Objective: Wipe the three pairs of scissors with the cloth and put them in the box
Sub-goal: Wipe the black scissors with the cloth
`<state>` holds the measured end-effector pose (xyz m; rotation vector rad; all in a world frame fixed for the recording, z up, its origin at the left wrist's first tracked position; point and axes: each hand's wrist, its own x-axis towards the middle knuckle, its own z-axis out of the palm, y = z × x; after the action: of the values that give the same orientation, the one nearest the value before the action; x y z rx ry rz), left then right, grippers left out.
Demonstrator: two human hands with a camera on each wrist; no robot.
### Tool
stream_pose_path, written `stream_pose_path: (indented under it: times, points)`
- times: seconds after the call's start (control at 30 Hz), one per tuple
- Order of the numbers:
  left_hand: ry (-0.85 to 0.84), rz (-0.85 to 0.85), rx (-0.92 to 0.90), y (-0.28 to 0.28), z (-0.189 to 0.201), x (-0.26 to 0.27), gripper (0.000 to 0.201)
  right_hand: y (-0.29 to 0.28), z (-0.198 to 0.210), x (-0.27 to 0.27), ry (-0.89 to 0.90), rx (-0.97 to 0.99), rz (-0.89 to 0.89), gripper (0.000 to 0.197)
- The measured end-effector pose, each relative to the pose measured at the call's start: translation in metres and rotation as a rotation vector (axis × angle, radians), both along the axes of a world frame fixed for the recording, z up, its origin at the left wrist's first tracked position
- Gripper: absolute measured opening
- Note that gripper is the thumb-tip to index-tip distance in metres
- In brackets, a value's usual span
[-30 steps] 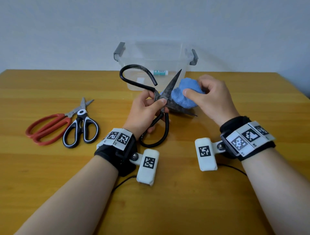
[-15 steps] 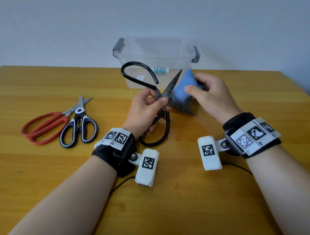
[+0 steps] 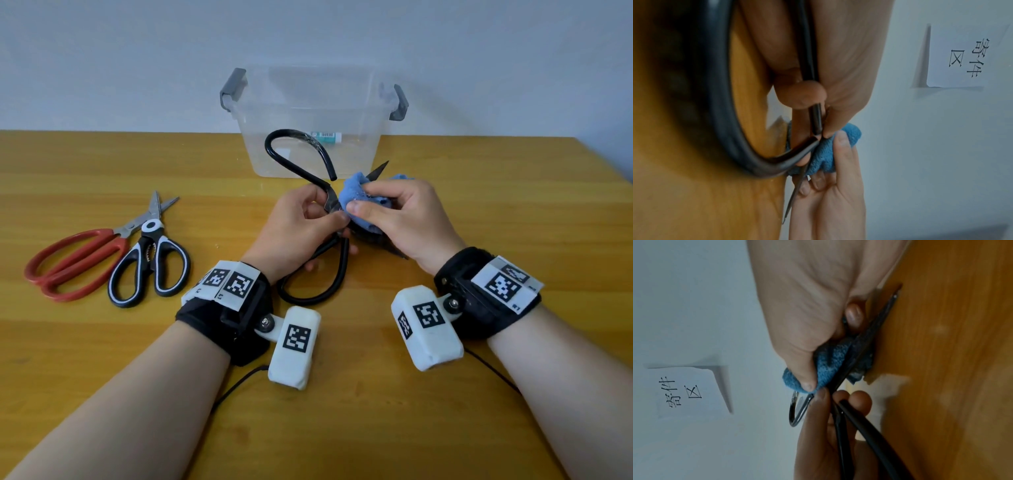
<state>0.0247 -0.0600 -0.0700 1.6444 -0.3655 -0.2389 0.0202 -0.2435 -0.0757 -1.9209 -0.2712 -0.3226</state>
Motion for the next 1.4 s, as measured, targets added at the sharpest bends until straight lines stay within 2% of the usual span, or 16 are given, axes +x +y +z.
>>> stream_pose_path:
  times: [0.13, 0.23, 0.33, 0.4, 0.47, 0.57, 0.7, 0.77, 0.83, 0.9, 0.97, 1.1, 1.17, 1.3, 1.4]
  points:
    - [-0.004, 0.001, -0.002, 0.001, 0.0, 0.0, 0.021, 0.003, -0.003, 0.004, -0.043, 0.012, -0.127, 0.011]
    - [0.006, 0.018, -0.011, 0.0, 0.0, -0.001, 0.023, 0.003, -0.006, 0.006, -0.042, 0.121, -0.239, 0.011]
    - [0.015, 0.034, -0.013, -0.001, 0.001, -0.001, 0.023, -0.003, -0.005, 0.005, 0.01, 0.252, -0.185, 0.012]
    - [0.015, 0.024, -0.002, -0.001, 0.002, -0.001, 0.021, -0.003, -0.002, 0.002, 0.006, 0.112, -0.057, 0.011]
    - [0.008, 0.006, -0.001, 0.0, 0.002, -0.001, 0.019, 0.0, 0.002, 0.001, -0.009, -0.027, -0.016, 0.012]
    - [-0.001, -0.01, -0.012, 0.001, 0.002, -0.002, 0.02, 0.003, 0.003, 0.005, -0.04, -0.006, -0.124, 0.01]
    - [0.007, 0.001, -0.007, -0.001, 0.003, -0.003, 0.02, -0.007, -0.002, 0.009, -0.061, 0.198, -0.326, 0.012]
    - [0.004, 0.008, 0.002, -0.001, 0.003, -0.003, 0.019, -0.01, -0.005, 0.008, -0.037, 0.226, -0.255, 0.015]
    - [-0.012, 0.008, -0.003, 0.0, 0.002, -0.001, 0.019, -0.007, -0.005, 0.004, -0.014, 0.073, -0.126, 0.017]
    - [-0.022, 0.003, -0.014, 0.001, 0.001, 0.0, 0.02, -0.002, -0.002, 0.003, -0.021, -0.052, -0.075, 0.018]
    - [-0.022, -0.003, -0.025, 0.002, 0.001, 0.0, 0.02, 0.001, 0.001, 0.004, -0.057, -0.015, -0.11, 0.012]
    - [-0.013, 0.003, -0.026, 0.0, 0.001, -0.002, 0.021, -0.003, -0.001, 0.007, -0.079, 0.173, -0.313, 0.013]
    - [-0.015, 0.006, -0.01, 0.0, 0.001, -0.002, 0.02, -0.004, -0.002, 0.005, -0.083, 0.227, -0.295, 0.014]
    - [-0.022, -0.006, -0.008, 0.001, 0.002, -0.001, 0.02, 0.002, 0.001, -0.002, -0.077, -0.047, -0.078, 0.012]
    - [-0.022, -0.014, -0.012, 0.002, 0.002, -0.001, 0.021, 0.006, 0.004, 0.001, -0.082, -0.018, -0.174, 0.011]
